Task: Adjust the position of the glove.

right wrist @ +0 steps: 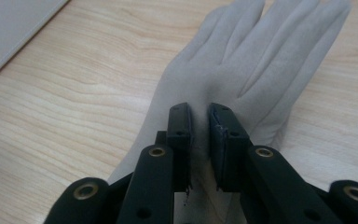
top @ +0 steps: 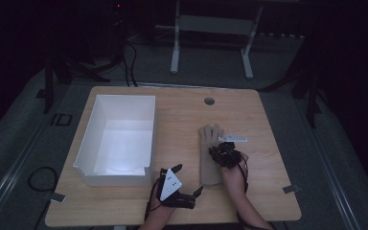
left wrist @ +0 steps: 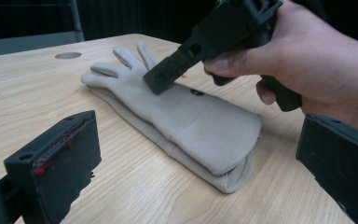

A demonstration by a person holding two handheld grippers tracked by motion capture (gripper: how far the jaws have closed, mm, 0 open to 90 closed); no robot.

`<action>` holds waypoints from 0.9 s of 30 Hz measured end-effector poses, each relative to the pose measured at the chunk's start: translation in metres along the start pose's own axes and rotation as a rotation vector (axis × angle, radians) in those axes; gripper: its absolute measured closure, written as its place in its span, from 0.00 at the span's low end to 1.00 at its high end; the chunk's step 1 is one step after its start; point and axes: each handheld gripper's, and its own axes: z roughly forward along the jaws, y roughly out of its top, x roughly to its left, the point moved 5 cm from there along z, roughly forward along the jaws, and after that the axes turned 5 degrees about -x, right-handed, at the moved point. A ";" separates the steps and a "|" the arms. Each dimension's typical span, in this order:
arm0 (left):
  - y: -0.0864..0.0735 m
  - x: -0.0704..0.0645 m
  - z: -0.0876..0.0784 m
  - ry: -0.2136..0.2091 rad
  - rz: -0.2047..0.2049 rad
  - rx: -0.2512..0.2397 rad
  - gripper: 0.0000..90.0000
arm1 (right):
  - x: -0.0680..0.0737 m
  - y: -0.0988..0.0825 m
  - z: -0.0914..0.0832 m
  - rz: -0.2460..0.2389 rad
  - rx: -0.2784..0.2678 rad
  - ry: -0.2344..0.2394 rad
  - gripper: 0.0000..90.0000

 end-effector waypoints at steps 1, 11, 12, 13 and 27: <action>0.000 0.000 0.000 0.000 0.000 0.000 0.00 | 0.000 -0.001 0.001 -0.004 0.005 0.003 0.87; 0.000 -0.002 0.001 -0.017 0.016 0.013 0.00 | 0.001 0.008 -0.014 -0.042 -0.046 0.051 0.58; 0.000 -0.002 0.001 -0.016 0.018 0.016 0.00 | 0.001 0.010 -0.015 -0.047 -0.048 0.050 0.55; 0.000 -0.002 0.001 -0.015 0.018 0.015 0.00 | -0.001 0.013 -0.018 -0.050 -0.061 0.067 0.48; 0.000 0.000 0.004 -0.038 -0.026 0.019 0.00 | -0.033 0.018 -0.040 -0.041 -0.097 0.247 0.20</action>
